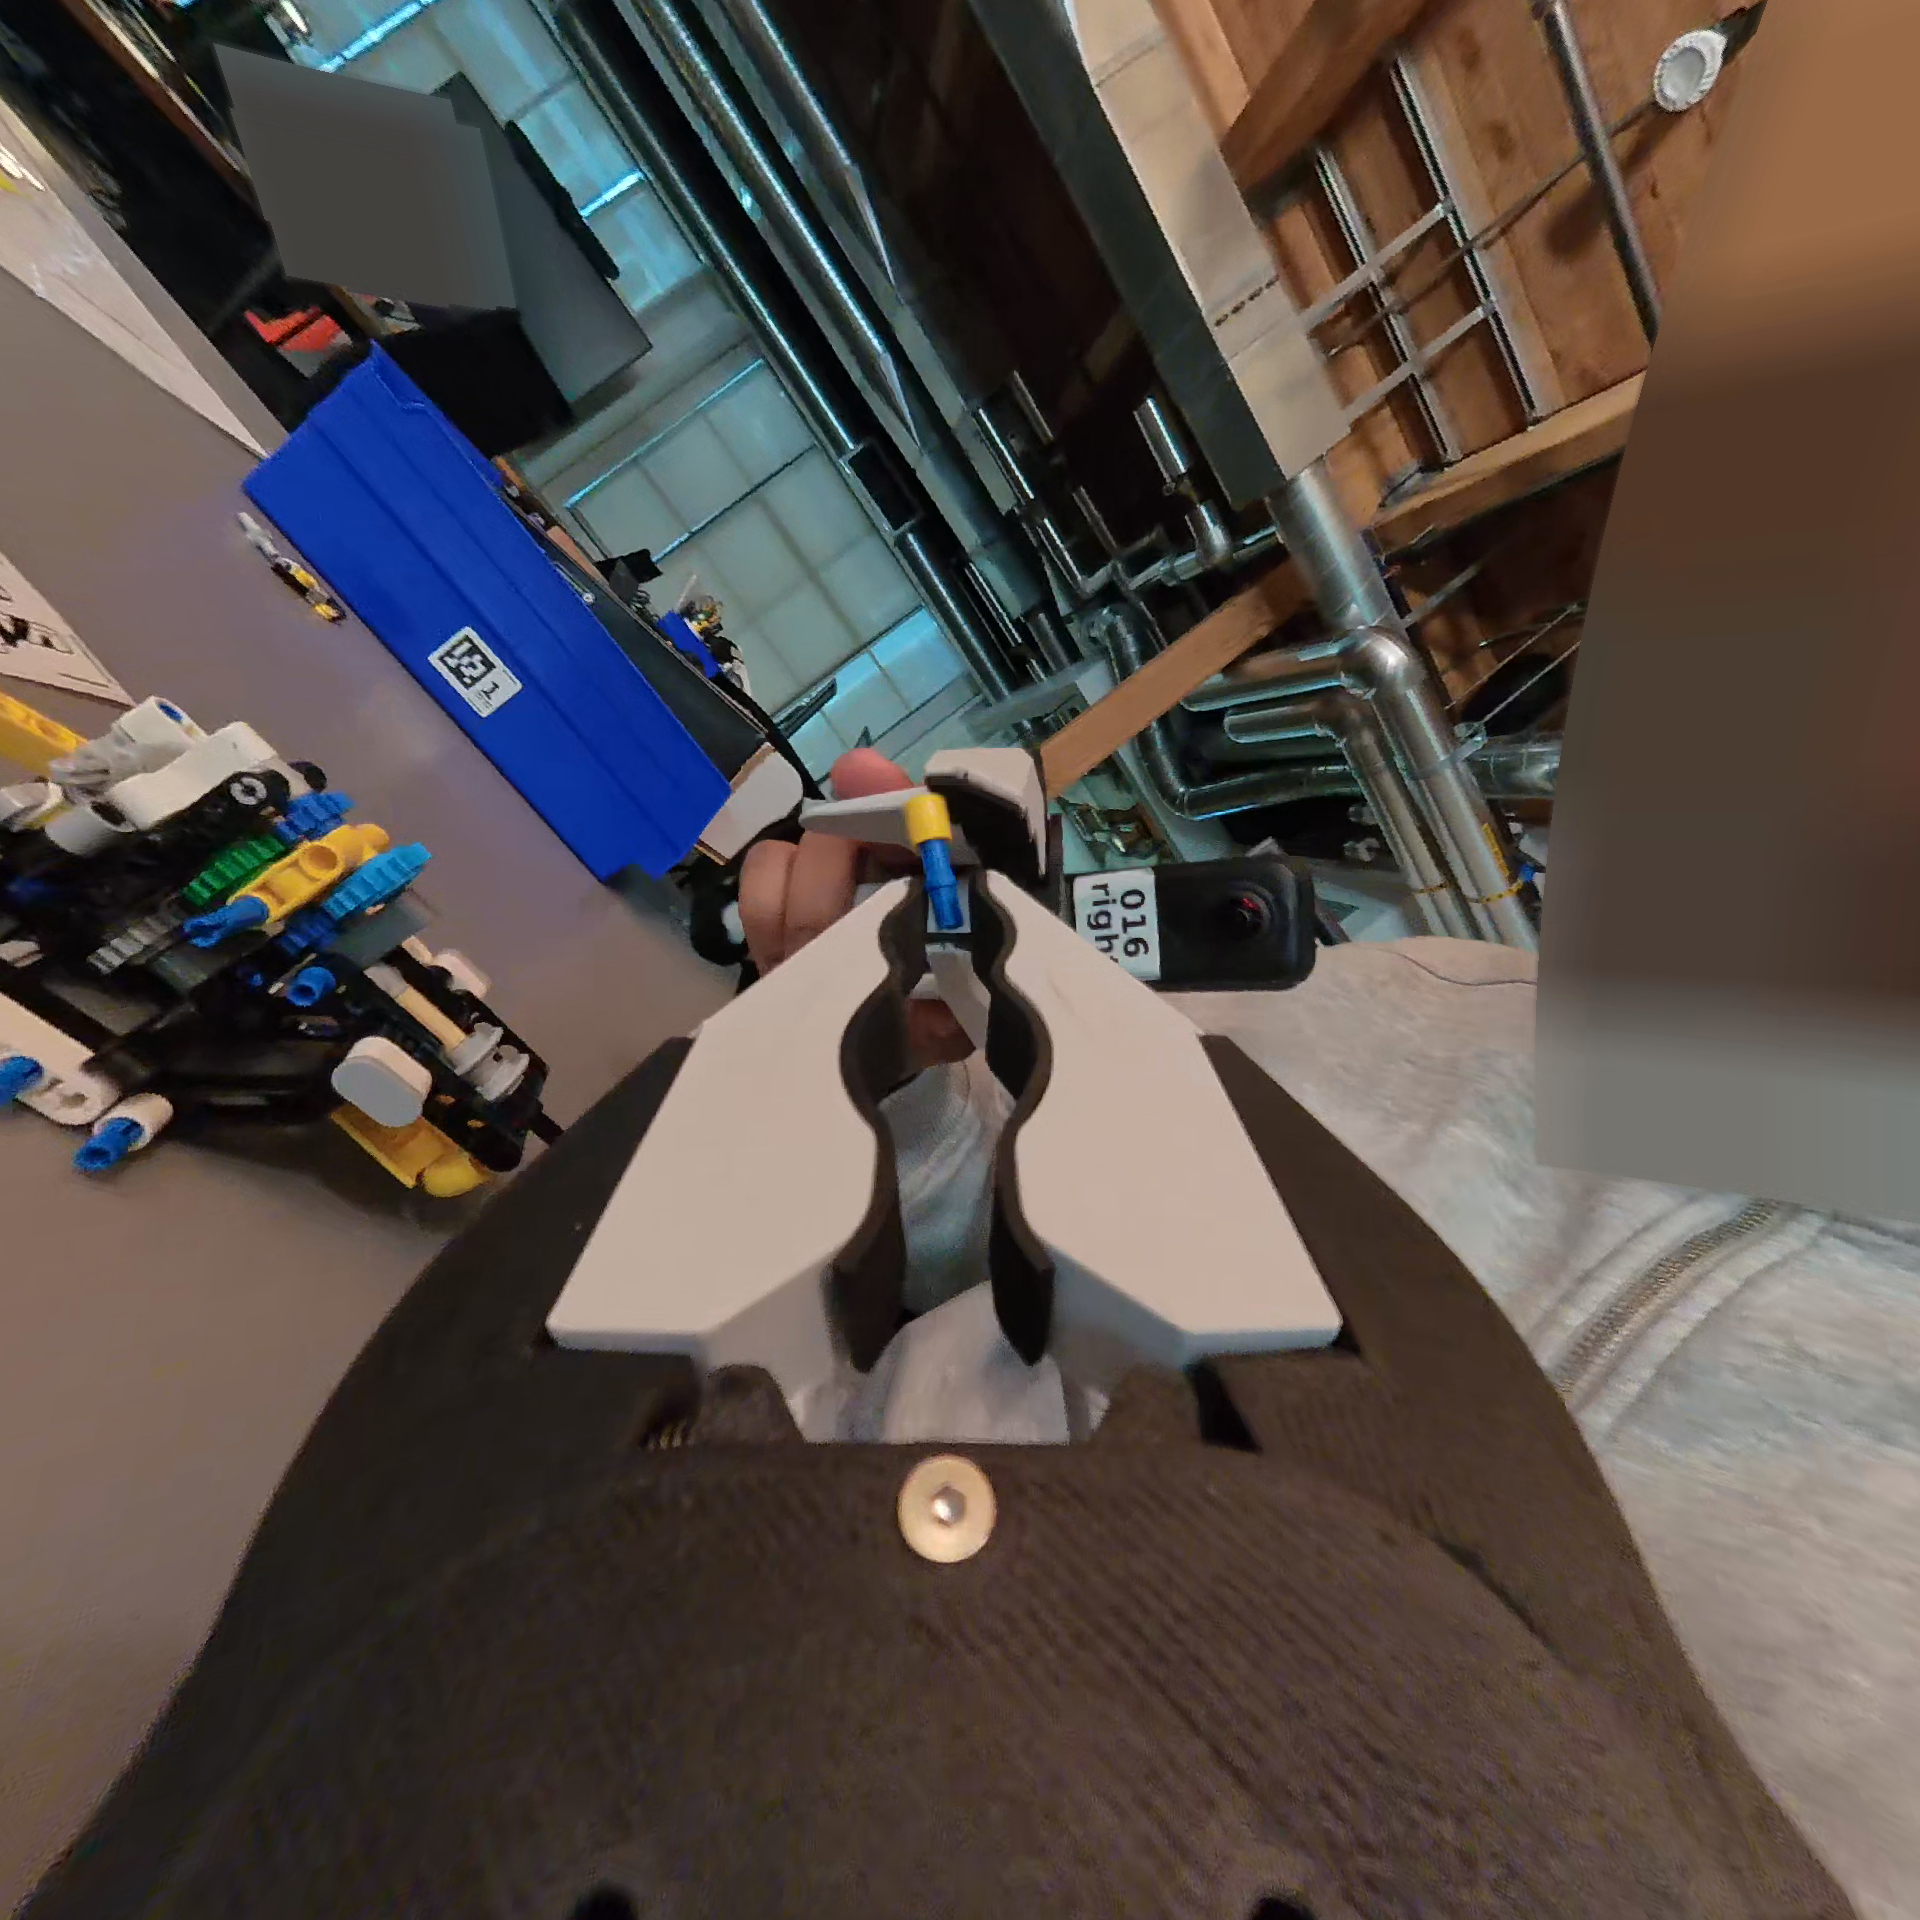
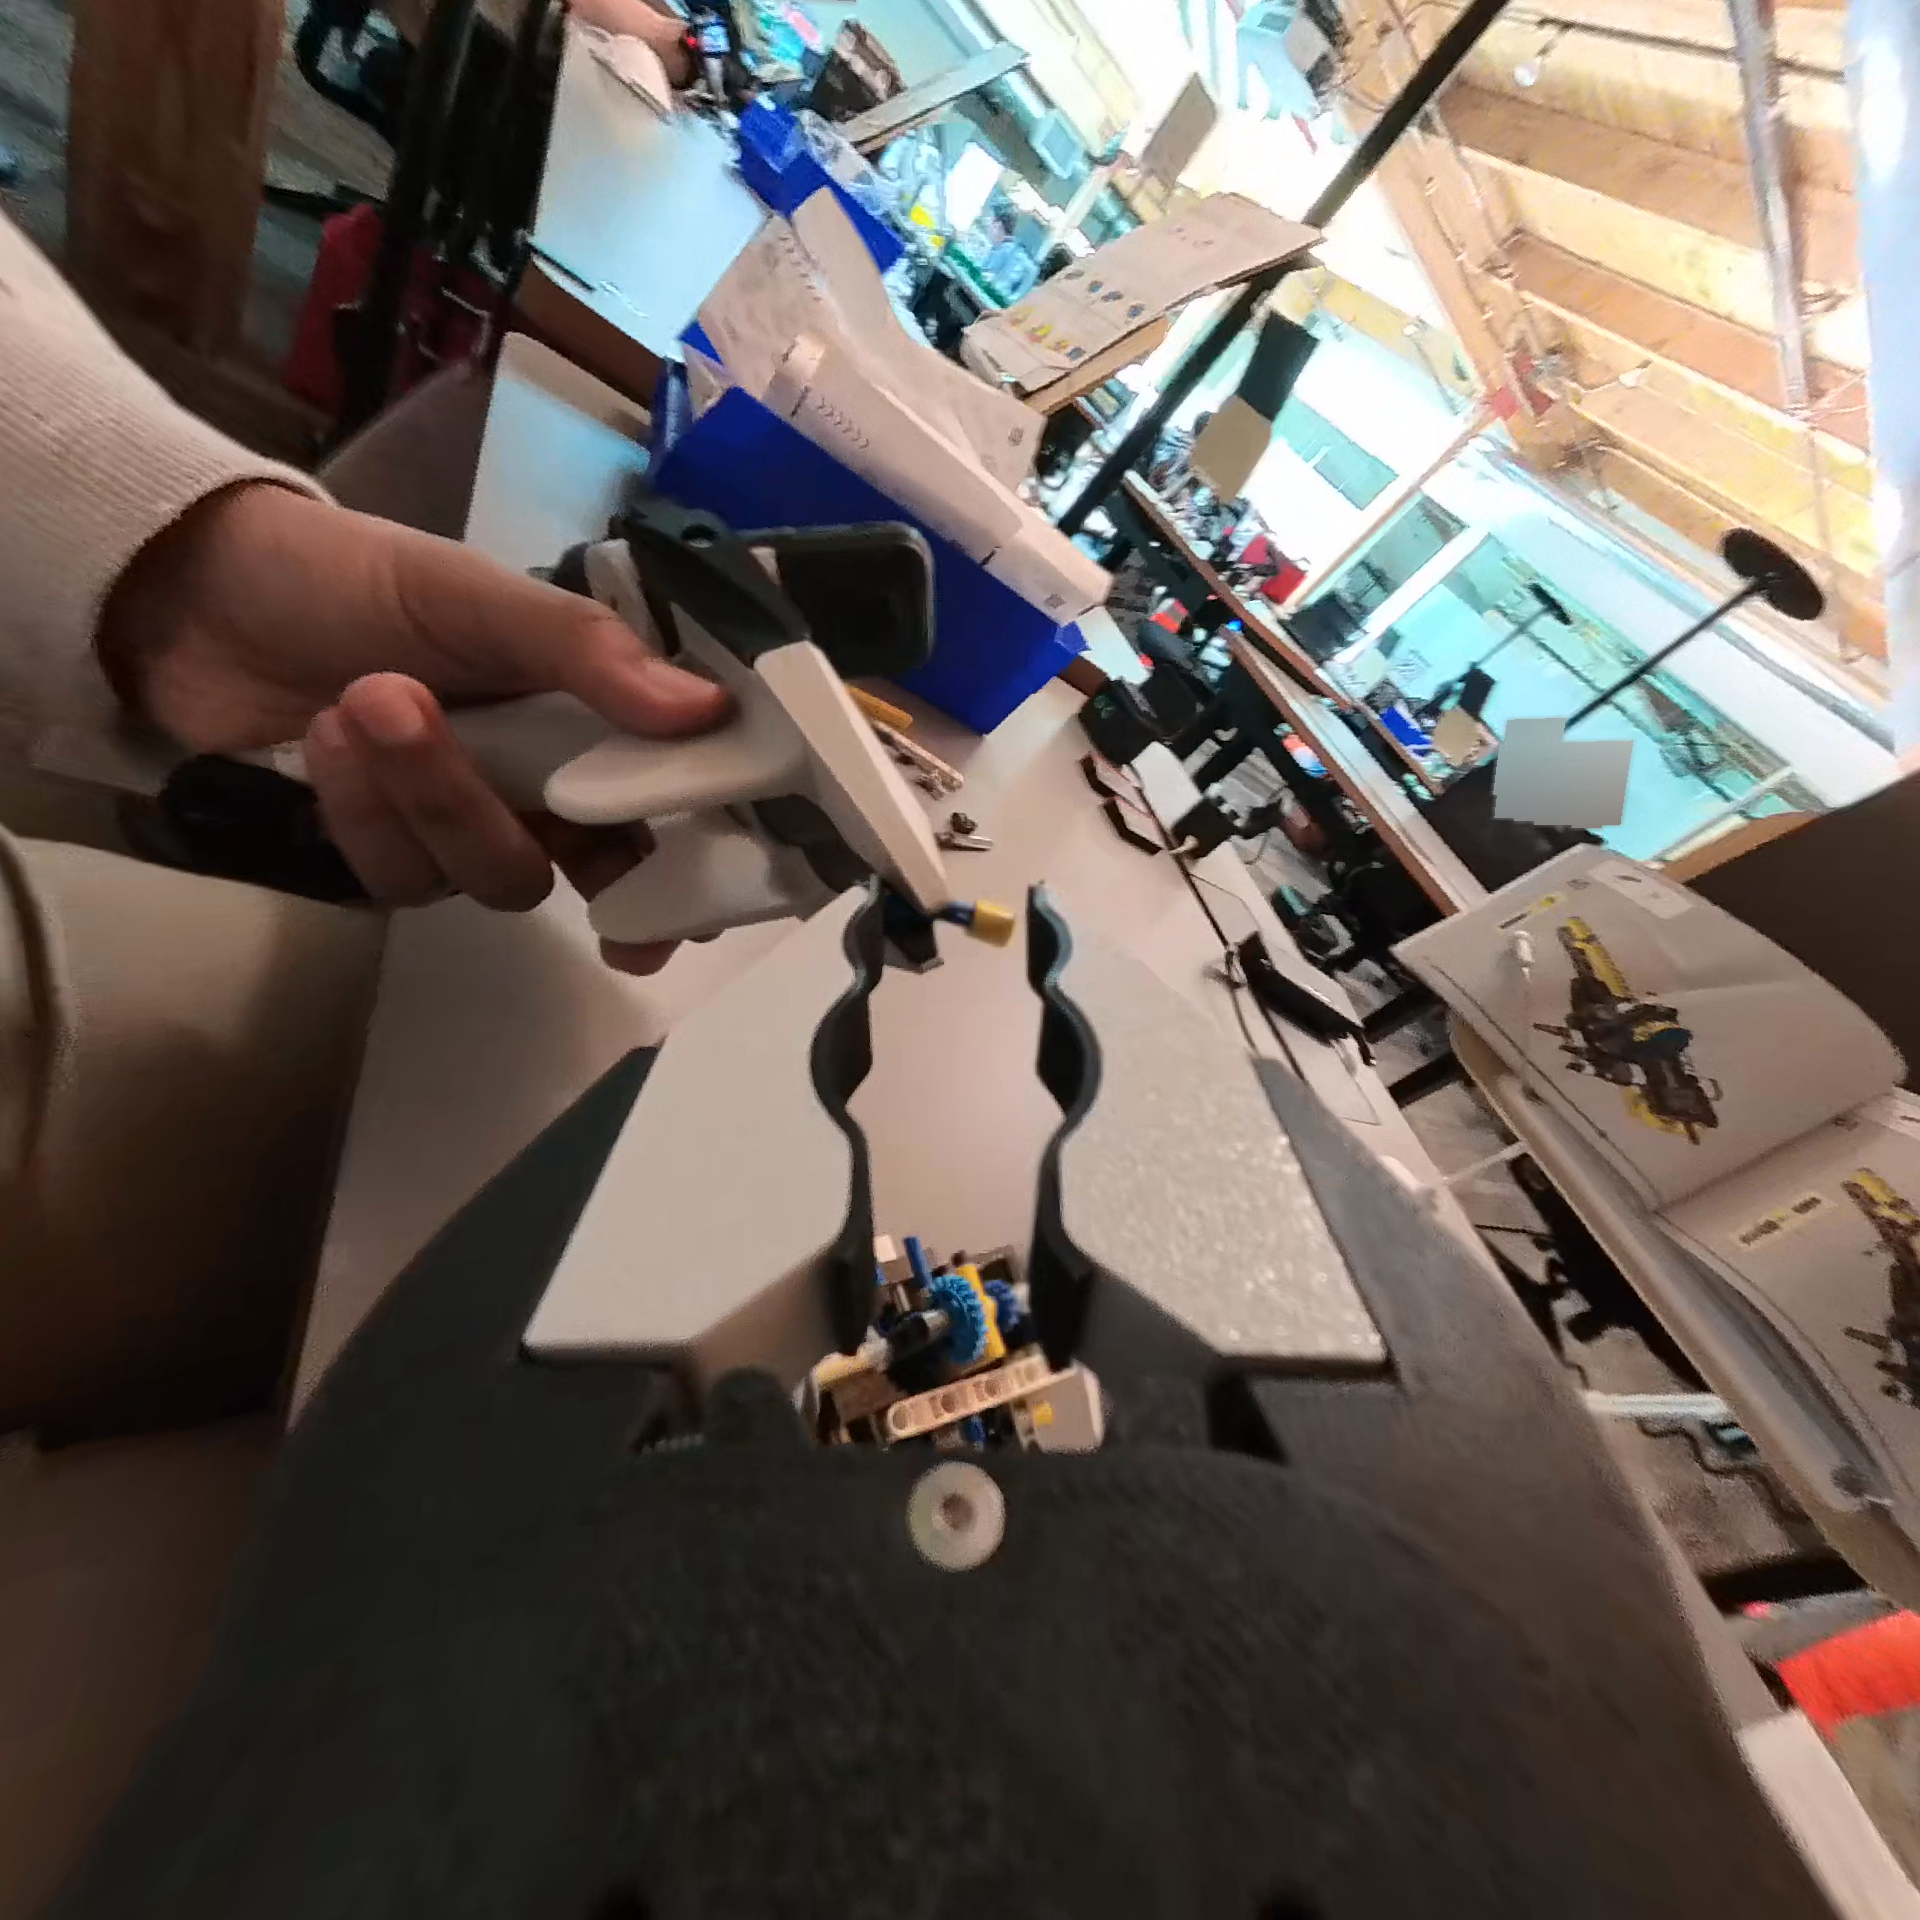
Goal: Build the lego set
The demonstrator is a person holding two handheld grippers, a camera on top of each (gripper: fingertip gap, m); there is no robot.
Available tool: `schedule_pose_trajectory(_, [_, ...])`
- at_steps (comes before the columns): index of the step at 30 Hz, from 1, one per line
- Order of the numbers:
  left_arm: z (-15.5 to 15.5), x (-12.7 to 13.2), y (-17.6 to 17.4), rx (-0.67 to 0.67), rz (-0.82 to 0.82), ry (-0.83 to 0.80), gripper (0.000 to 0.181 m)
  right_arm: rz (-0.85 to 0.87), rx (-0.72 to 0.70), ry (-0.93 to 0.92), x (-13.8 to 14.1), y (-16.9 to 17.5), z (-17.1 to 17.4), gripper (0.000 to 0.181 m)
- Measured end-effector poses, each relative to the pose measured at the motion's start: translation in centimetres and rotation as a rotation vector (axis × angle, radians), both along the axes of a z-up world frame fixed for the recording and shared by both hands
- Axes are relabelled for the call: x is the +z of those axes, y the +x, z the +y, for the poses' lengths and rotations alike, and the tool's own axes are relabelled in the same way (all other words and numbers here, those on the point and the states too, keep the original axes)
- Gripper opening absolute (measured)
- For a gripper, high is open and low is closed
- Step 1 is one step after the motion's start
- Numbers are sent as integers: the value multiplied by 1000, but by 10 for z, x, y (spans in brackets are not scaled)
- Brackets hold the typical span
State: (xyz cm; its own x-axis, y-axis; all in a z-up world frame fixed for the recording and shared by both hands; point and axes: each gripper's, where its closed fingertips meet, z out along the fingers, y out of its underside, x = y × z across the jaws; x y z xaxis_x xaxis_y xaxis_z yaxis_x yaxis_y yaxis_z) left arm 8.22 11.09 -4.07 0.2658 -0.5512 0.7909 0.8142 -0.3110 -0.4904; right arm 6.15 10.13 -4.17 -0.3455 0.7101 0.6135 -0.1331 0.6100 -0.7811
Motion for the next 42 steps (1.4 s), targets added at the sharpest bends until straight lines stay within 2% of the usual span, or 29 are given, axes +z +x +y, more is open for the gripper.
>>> schedule_pose_trajectory(1, [0, -1, 0, 11, 3, 4, 5, 19, -23, -3, 1, 0, 2, 30])
schedule_pose_trajectory(3, [0, -2, -2, 24, -32, 18, 4, 47, -59, -14, 1, -1, 2, 34])
schedule_pose_trajectory(7, [-4, -1, 1, 7, -94, 80, 3, 64, -84, 4, 0, 4, -2, 30])
schedule_pose_trajectory(9, [-5, -3, 2, 17, -84, 93, 3, 68, -121, -1, -1, 5, 0, 35])
schedule_pose_trajectory(13, [-3, -3, 11, 34, -54, 101, 4, 112, -171, -5, -1, 16, 1, 28])
schedule_pose_trajectory(18, [5, 1, 21, 32, -29, 122, 3, 125, -223, -86, 2, 26, 11, 29])
schedule_pose_trajectory(26, [18, 3, 28, -75, -223, 134, 3, 165, -286, -119, 0, 36, 23, 21])
schedule_pose_trajectory(30, [23, 0, 30, -150, -210, 114, 6, 145, -268, -186, -1, 40, 31, 13])
schedule_pose_trajectory(32, [22, 1, 31, -204, -179, 101, 14, 103, -187, -227, -5, 45, 27, 13])
schedule_pose_trajectory(33, [22, -2, 35, -247, -138, 74, 4, 96, -166, -242, -5, 47, 26, 9])
schedule_pose_trajectory(34, [21, -5, 39, -279, -77, 53, 4, 79, -152, -244, -7, 48, 25, 8])
schedule_pose_trajectory(39, [17, -14, 36, -302, 41, 18, 4, 29, -117, -239, -17, 46, 20, 5])
schedule_pose_trajectory(42, [15, -17, 34, -315, 54, 2, 18, 7, -68, -282, -17, 47, 17, 5])
